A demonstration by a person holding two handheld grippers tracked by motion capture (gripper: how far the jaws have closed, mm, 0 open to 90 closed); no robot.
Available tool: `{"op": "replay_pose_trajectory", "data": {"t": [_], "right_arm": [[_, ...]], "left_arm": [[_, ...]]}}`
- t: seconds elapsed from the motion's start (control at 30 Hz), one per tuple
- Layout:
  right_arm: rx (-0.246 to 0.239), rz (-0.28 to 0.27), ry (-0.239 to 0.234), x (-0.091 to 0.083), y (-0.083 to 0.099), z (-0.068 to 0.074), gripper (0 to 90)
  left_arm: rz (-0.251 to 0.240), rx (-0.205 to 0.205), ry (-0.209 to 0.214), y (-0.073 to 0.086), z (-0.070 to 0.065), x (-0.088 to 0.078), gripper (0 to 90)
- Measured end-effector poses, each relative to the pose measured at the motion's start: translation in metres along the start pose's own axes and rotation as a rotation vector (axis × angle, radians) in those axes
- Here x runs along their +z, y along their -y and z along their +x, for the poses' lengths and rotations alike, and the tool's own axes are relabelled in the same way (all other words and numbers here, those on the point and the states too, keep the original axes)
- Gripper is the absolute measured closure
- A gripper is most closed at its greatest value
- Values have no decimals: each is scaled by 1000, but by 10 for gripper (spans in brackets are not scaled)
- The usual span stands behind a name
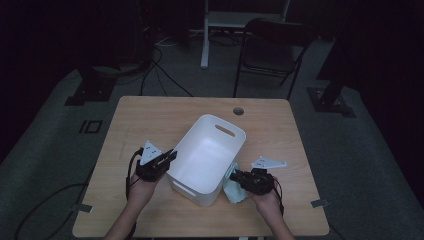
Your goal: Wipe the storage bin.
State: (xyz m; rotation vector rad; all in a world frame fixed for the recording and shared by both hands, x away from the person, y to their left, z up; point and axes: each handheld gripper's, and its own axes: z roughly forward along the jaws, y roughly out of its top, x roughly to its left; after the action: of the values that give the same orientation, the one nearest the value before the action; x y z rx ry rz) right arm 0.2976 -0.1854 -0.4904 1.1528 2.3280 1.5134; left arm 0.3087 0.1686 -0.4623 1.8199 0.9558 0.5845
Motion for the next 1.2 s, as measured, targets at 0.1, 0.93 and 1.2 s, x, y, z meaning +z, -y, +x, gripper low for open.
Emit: {"op": "replay_pose_trajectory", "data": {"t": [0.1, 0.93, 1.2], "right_arm": [[2, 15, 15, 3, 3, -3, 778], [14, 85, 22, 3, 16, -5, 779], [-12, -19, -36, -28, 10, 15, 779]], "left_arm": [[0, -4, -5, 0, -1, 0, 840], [0, -18, -45, -1, -4, 2, 850], [2, -15, -40, -1, -3, 2, 849]]}}
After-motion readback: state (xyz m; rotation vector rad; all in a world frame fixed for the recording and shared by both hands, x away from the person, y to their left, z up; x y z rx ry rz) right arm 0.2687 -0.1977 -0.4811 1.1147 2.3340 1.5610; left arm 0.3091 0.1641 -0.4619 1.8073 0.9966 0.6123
